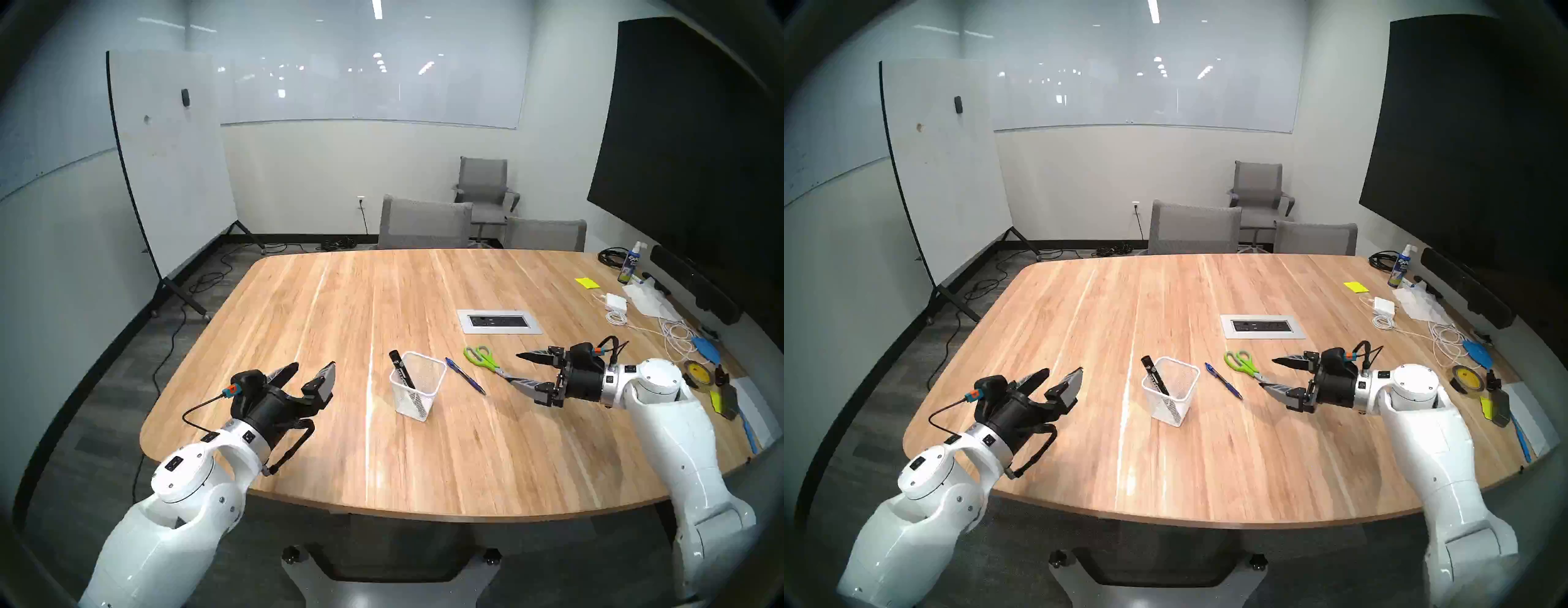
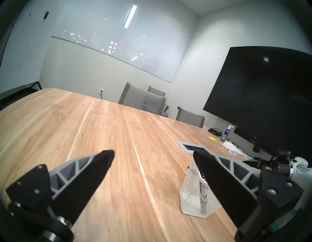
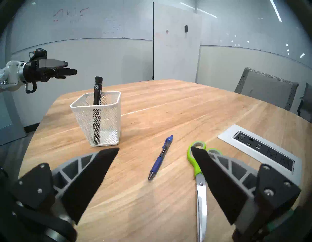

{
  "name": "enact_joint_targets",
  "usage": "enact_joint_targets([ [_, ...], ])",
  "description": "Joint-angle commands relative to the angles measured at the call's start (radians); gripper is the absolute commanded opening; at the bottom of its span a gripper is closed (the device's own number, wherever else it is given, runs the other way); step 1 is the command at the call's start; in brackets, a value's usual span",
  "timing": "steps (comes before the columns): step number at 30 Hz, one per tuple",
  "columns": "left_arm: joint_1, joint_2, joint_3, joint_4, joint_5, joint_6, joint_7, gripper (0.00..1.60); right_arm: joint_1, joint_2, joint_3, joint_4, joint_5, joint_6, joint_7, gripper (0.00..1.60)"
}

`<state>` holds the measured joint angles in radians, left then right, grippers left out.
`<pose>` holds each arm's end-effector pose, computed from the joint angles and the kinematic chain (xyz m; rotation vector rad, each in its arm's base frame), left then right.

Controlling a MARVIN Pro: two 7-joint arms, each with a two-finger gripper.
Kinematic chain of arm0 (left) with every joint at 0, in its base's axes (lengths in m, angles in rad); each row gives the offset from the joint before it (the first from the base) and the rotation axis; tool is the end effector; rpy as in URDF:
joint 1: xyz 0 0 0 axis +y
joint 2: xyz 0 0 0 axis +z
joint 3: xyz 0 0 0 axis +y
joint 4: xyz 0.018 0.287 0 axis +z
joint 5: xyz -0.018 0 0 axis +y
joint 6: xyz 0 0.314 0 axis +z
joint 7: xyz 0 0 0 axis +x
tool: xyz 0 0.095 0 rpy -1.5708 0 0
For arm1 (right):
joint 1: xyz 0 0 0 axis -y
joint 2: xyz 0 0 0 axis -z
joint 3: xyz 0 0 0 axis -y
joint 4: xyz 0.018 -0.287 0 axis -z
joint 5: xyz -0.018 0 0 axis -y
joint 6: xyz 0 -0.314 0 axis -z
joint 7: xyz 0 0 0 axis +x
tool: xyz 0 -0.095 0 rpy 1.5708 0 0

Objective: Place the pen, the marker, and the scissors into the pen holder

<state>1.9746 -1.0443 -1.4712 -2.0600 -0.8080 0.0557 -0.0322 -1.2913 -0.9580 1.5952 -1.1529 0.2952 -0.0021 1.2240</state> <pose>0.3076 0.0178 -0.2611 1.9745 0.0084 1.7460 0.4336 -0.1785 -0.2793 -1.8857 -1.0520 -1.4493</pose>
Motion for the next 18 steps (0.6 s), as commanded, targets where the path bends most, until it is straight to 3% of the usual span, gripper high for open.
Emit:
enact_joint_targets([
  [1, 0.001, 0.0, -0.003, -0.024, -0.001, -0.001, 0.0, 1.6, 0.053, -0.001, -0.009, 0.018, -0.01, -0.012, -0.001, 1.6],
  [18, 0.001, -0.001, -0.004, -0.023, 0.0, -0.001, -0.002, 1.6, 0.144, -0.022, -0.046, 0.131, -0.074, -0.045, -0.018, 1.6],
])
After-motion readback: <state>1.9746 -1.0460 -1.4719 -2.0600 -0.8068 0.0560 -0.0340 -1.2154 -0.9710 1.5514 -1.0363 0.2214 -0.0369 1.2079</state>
